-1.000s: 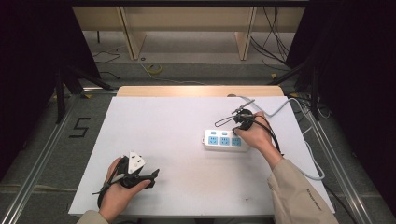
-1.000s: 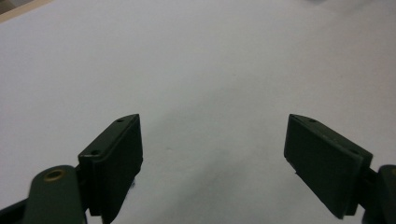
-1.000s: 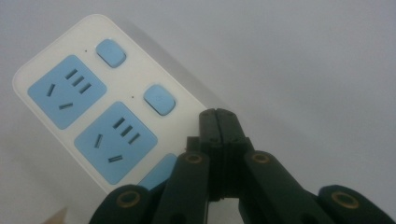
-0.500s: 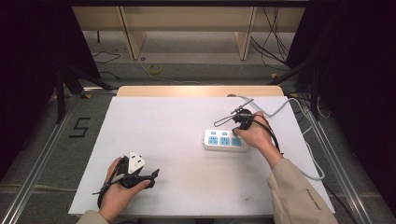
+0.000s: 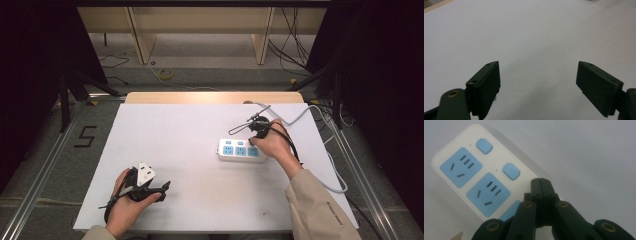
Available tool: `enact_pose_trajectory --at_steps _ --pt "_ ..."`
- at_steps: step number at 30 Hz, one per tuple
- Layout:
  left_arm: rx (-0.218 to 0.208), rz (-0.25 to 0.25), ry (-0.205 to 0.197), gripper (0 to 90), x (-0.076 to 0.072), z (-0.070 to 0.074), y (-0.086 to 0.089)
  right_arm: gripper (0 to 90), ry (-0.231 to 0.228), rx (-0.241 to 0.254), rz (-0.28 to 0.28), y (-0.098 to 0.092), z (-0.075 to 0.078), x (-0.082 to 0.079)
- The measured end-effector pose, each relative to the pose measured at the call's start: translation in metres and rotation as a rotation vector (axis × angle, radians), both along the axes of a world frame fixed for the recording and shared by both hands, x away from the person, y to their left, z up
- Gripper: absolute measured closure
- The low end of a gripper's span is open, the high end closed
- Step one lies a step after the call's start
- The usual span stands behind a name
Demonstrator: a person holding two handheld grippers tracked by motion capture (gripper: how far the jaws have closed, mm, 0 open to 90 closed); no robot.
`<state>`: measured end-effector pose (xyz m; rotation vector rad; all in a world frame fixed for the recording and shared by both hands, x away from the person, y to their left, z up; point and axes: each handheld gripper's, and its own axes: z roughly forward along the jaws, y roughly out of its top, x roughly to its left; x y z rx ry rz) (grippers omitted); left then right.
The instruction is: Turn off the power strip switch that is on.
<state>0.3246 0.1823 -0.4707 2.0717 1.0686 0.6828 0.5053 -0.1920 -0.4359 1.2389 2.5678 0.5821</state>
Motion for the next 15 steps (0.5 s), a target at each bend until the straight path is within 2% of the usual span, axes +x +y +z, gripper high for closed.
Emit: enact_pose_trajectory --at_steps 15 --pt "0.001 0.0 -0.001 19.2 -0.0001 0.0001 -0.0001 90.0 -0.004 -0.014 -0.011 0.0023 0.0002 -0.001"
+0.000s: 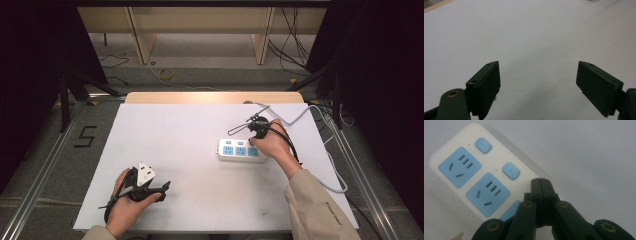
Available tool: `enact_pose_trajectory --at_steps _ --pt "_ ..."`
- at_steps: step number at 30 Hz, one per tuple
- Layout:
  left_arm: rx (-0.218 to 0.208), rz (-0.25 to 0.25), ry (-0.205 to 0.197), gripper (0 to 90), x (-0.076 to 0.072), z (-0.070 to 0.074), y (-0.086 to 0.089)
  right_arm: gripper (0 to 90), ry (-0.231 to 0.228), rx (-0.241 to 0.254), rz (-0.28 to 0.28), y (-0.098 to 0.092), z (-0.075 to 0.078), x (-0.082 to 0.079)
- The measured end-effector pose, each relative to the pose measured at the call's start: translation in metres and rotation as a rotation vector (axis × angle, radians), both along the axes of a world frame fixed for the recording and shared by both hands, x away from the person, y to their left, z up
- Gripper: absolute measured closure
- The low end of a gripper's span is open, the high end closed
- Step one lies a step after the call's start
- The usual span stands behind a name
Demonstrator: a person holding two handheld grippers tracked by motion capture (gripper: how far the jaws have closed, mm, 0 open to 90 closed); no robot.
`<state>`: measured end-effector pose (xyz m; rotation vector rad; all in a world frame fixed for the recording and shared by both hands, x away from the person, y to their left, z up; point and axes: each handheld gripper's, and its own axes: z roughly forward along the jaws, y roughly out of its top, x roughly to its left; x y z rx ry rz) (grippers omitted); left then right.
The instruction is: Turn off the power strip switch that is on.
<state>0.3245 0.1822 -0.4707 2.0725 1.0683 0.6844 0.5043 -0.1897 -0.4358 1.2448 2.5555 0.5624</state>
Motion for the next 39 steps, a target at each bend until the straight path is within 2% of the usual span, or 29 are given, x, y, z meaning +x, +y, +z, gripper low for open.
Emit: enact_pose_trajectory --at_steps 11,16,39 --pt "0.0 0.0 0.001 19.2 0.0 -0.0001 -0.0001 90.0 -0.003 0.003 -0.005 0.0 -0.0009 -0.0001" --pt "0.0 0.001 0.001 19.2 -0.0001 -0.0001 -0.0001 90.0 -0.003 -0.011 0.002 0.0017 -0.0009 -0.0008" --pt "-0.001 0.0 0.003 19.3 0.0003 -0.0006 0.0003 90.0 -0.018 0.043 -0.021 -0.0039 -0.0029 -0.003"
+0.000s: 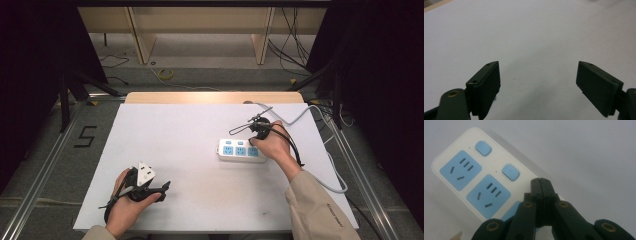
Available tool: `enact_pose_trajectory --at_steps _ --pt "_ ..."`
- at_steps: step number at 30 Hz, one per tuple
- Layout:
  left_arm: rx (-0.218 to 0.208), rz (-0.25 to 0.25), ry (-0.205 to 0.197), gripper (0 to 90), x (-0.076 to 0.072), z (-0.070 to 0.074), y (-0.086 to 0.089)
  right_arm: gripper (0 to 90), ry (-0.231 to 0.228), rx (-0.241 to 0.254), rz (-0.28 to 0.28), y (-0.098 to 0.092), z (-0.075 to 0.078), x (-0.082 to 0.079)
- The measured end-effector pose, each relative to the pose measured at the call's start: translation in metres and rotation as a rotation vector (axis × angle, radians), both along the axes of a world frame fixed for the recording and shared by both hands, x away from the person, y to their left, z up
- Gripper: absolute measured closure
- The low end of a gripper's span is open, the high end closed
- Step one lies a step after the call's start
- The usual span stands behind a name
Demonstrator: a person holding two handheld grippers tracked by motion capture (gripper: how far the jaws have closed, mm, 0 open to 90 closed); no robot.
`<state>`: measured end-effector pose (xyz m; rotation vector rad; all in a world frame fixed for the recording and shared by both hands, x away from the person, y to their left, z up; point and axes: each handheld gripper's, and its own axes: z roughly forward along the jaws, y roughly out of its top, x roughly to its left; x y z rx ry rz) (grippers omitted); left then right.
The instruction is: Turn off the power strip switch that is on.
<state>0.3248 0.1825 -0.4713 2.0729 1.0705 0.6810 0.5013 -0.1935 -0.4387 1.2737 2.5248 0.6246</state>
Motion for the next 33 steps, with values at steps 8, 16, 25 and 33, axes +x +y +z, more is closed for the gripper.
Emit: enact_pose_trajectory --at_steps 8,16,25,33 --pt "0.0 0.001 0.001 19.2 0.0 0.0 0.001 90.0 -0.015 -0.001 0.015 0.0 0.004 -0.005" --pt "0.0 0.002 0.001 19.3 0.0 0.0 0.0 88.4 -0.039 0.018 0.026 -0.004 0.009 -0.012" --pt "0.0 0.003 0.002 19.3 0.0 0.0 0.001 85.2 -0.049 0.05 0.058 -0.005 0.015 -0.027" --pt "0.002 0.003 0.003 19.3 0.0 0.0 0.0 77.1 -0.064 0.089 0.099 -0.008 0.017 -0.043"
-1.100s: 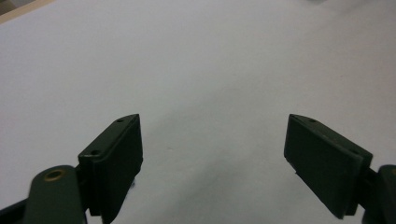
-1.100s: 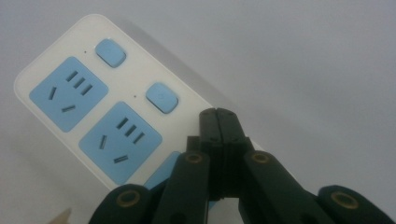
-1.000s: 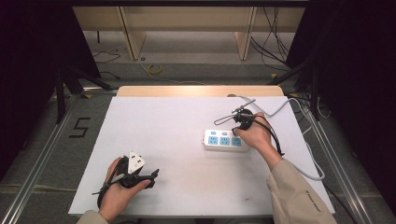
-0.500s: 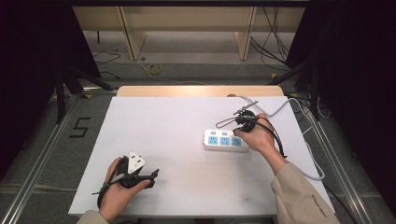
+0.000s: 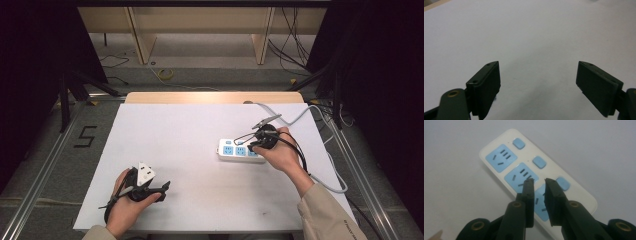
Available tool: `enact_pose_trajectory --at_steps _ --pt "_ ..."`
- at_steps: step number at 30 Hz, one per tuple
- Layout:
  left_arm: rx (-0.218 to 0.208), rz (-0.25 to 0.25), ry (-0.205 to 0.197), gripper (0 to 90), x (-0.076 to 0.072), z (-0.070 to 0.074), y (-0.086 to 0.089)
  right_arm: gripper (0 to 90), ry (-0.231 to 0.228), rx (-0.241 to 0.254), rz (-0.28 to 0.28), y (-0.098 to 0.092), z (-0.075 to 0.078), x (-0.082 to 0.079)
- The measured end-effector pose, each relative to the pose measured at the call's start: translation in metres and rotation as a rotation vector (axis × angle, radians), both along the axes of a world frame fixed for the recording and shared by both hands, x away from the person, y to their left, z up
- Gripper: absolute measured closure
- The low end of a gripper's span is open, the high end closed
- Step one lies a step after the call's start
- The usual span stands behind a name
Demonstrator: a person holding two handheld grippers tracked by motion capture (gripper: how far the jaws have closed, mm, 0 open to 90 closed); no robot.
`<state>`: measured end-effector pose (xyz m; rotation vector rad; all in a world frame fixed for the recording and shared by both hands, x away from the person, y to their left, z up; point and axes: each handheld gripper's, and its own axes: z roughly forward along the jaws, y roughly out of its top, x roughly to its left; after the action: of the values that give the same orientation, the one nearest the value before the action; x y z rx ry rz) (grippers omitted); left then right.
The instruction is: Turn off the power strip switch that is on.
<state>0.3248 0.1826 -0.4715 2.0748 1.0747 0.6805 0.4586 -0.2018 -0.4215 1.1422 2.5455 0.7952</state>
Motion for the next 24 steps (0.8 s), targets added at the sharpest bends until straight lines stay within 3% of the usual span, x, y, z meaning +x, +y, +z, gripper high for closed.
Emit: enact_pose_trajectory --at_steps 7,21,24 --pt "-0.001 0.001 0.003 19.4 0.0 0.0 0.0 67.2 -0.003 0.041 0.037 -0.002 -0.003 -0.014" --pt "-0.004 0.002 0.006 19.5 0.0 -0.001 0.0 59.7 -0.03 0.097 0.077 -0.011 -0.005 -0.044" --pt "0.001 0.0 0.008 19.5 0.0 0.0 0.0 58.0 -0.053 0.115 0.094 -0.013 -0.006 -0.052"
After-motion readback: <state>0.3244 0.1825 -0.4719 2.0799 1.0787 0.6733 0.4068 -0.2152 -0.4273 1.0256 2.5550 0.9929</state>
